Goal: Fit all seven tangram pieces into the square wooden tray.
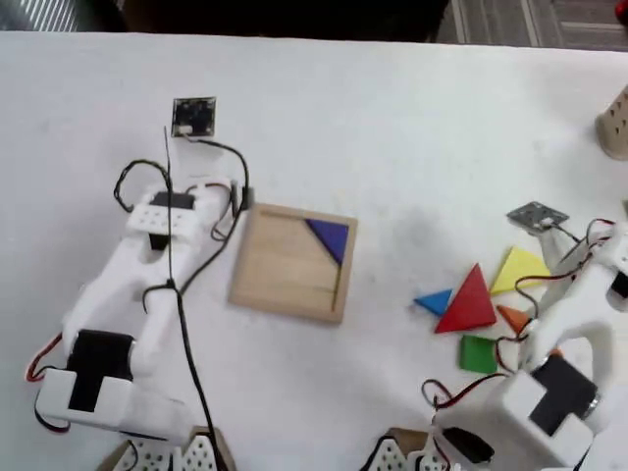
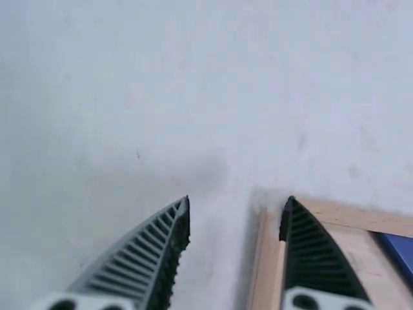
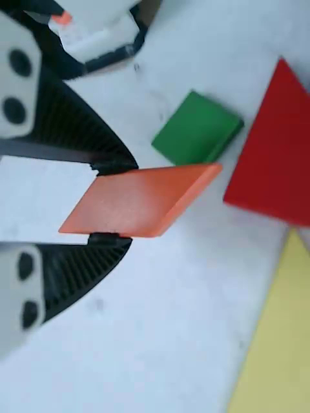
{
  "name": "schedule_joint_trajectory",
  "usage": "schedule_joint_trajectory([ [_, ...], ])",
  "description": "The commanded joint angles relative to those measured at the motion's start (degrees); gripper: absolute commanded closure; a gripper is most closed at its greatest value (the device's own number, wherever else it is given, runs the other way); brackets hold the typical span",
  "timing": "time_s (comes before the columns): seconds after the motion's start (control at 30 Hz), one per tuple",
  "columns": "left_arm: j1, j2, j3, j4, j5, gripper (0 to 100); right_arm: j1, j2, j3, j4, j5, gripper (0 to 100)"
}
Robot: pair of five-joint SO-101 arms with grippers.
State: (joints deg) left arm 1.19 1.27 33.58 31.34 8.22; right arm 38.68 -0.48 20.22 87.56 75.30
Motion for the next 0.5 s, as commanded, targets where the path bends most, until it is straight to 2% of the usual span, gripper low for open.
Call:
schedule_joint_trajectory([
  [0.0, -0.8, -0.5, -3.1, 0.3, 0.1, 77, -3.7, -10.2, 4.2, 3.6, -0.9, 98.1],
  [0.07, -0.8, -0.5, -3.1, 0.3, 0.1, 77, -6.0, -16.0, 8.8, 3.8, -1.1, 98.1],
  [0.17, -0.8, -0.5, -3.1, 0.3, 0.1, 77, -11.2, -25.1, 14.4, 3.0, -7.1, 98.1],
  [0.37, -1.6, -0.5, -3.1, 0.3, 0.2, 77, -28.0, -34.7, 18.3, -0.9, -25.0, 98.1],
  [0.47, -2.5, -0.5, -3.2, 0.3, 0.3, 77, -36.4, -33.6, 18.3, -3.7, -29.5, 98.1],
])
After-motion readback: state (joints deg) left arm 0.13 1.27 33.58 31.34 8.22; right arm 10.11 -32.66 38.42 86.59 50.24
